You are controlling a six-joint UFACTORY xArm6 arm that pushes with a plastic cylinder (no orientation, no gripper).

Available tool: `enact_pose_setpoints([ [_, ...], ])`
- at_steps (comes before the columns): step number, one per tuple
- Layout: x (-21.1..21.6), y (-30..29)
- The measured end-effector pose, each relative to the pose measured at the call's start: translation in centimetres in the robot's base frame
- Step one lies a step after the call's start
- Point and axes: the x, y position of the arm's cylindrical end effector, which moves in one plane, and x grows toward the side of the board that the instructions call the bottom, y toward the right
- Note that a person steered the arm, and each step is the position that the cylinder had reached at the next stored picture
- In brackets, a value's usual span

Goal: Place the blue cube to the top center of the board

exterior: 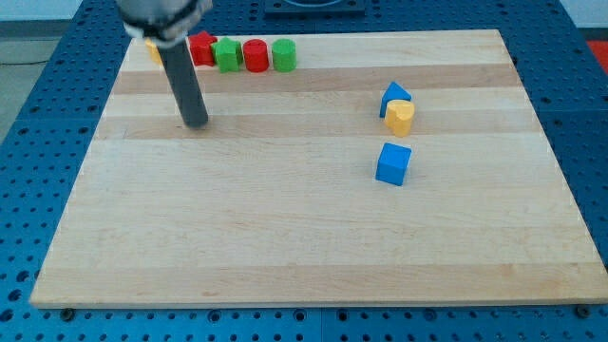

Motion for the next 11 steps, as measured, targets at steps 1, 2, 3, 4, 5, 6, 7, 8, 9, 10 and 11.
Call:
enact_pose_setpoints([
  [1,7.6,6.2],
  [2,9.1,16.2],
  [3,9.1,24.5],
  [4,9.1,27.9],
  [5,8.5,27.7],
  [6,7.5,25.9],
  [7,6.8,23.1],
  [8,5.8,24.2],
  [9,4.6,24.9],
  [10,3.4,21.7],
  [11,3.4,17.7],
])
